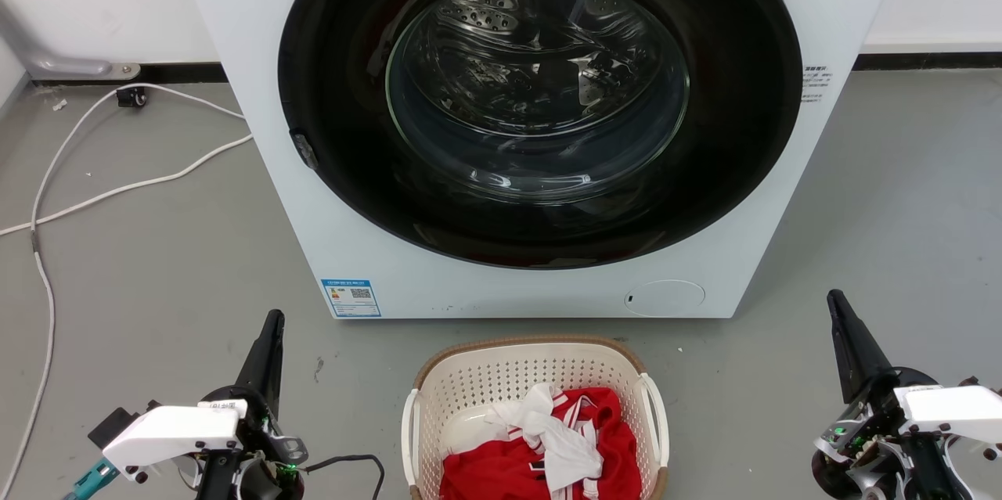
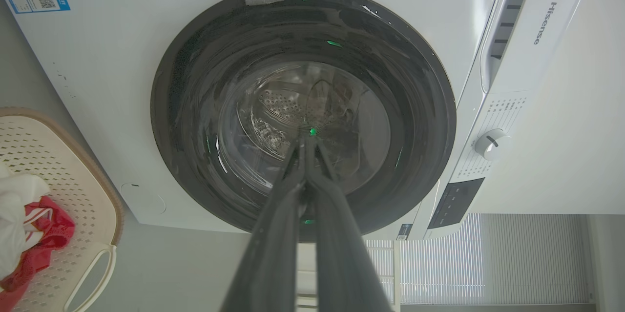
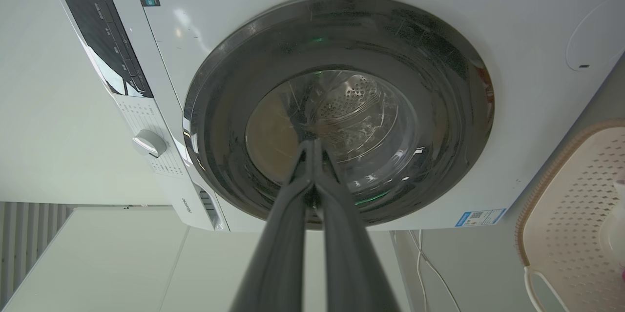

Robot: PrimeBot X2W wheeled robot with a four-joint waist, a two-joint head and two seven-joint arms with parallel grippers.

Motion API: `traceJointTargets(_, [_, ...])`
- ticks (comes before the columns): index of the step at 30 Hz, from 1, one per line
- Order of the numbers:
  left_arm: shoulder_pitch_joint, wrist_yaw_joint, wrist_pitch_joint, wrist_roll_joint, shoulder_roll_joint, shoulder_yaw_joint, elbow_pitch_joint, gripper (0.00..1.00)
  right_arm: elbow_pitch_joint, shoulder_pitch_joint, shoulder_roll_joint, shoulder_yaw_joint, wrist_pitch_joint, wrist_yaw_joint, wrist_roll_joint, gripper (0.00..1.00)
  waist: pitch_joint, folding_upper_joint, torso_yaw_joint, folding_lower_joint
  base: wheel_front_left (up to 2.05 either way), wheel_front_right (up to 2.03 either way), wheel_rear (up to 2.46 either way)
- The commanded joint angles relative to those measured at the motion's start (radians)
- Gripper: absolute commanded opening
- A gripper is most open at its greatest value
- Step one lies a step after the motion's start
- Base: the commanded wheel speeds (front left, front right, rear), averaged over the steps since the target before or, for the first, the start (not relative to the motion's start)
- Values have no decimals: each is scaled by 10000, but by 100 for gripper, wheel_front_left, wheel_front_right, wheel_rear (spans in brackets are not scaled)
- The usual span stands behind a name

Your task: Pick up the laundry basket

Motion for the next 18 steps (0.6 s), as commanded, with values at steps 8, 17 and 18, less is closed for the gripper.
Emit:
traceJointTargets(8, [-98, -33, 46, 36, -20, 35, 15, 0, 12, -110, 45, -26, 39, 4, -63, 0, 0, 0, 0, 0, 0, 0, 0])
traceJointTargets(17, [-98, -33, 34, 45, -20, 45, 16, 0, 13, -112, 53, -36, 47, 4, -76, 0, 0, 0, 0, 0, 0, 0, 0])
traceJointTargets(18, [-98, -33, 35, 46, -21, 46, 16, 0, 13, -112, 55, -36, 49, 4, -78, 0, 0, 0, 0, 0, 0, 0, 0])
